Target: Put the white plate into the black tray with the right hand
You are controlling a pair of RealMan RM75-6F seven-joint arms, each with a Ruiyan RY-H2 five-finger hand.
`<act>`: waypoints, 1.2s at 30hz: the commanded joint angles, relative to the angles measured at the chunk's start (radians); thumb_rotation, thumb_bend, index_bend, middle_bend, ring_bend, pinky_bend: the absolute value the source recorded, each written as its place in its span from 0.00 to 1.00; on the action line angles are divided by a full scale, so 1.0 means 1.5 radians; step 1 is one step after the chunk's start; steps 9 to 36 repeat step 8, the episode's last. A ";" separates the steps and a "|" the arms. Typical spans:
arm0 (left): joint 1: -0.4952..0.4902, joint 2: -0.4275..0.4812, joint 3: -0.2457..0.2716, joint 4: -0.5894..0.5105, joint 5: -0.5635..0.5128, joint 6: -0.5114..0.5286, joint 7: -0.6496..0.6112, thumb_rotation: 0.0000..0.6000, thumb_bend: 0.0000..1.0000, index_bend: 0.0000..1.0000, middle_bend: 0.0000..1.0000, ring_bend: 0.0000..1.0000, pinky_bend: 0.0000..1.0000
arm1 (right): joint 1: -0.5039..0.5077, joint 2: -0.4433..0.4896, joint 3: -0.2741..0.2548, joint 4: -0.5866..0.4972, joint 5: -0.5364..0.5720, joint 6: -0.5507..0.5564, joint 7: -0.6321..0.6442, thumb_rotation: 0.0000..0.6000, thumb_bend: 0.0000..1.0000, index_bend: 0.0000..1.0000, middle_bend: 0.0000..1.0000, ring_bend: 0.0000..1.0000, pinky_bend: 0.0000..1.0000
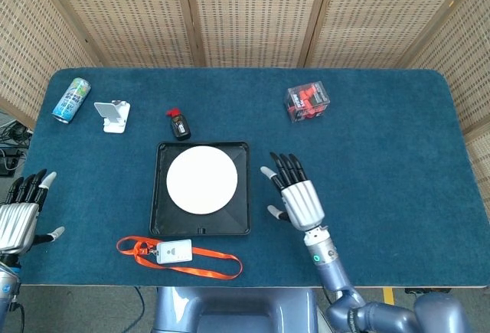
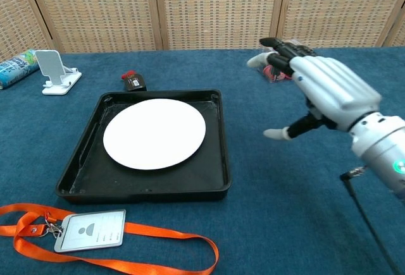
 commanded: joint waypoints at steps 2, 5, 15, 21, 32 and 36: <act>0.002 -0.001 0.002 -0.007 0.006 0.008 0.015 1.00 0.00 0.00 0.00 0.00 0.00 | -0.084 0.154 -0.058 -0.109 0.020 0.013 -0.023 1.00 0.01 0.10 0.00 0.00 0.00; 0.002 -0.002 0.003 -0.013 0.010 0.013 0.028 1.00 0.00 0.00 0.00 0.00 0.00 | -0.120 0.214 -0.076 -0.145 0.039 0.019 -0.023 1.00 0.01 0.05 0.00 0.00 0.00; 0.004 -0.002 0.005 -0.018 0.015 0.017 0.040 1.00 0.00 0.00 0.00 0.00 0.00 | -0.148 0.261 -0.095 -0.167 0.047 0.023 -0.027 1.00 0.01 0.02 0.00 0.00 0.00; 0.004 -0.002 0.005 -0.018 0.015 0.017 0.040 1.00 0.00 0.00 0.00 0.00 0.00 | -0.148 0.261 -0.095 -0.167 0.047 0.023 -0.027 1.00 0.01 0.02 0.00 0.00 0.00; 0.004 -0.002 0.005 -0.018 0.015 0.017 0.040 1.00 0.00 0.00 0.00 0.00 0.00 | -0.148 0.261 -0.095 -0.167 0.047 0.023 -0.027 1.00 0.01 0.02 0.00 0.00 0.00; 0.004 -0.002 0.005 -0.018 0.015 0.017 0.040 1.00 0.00 0.00 0.00 0.00 0.00 | -0.148 0.261 -0.095 -0.167 0.047 0.023 -0.027 1.00 0.01 0.02 0.00 0.00 0.00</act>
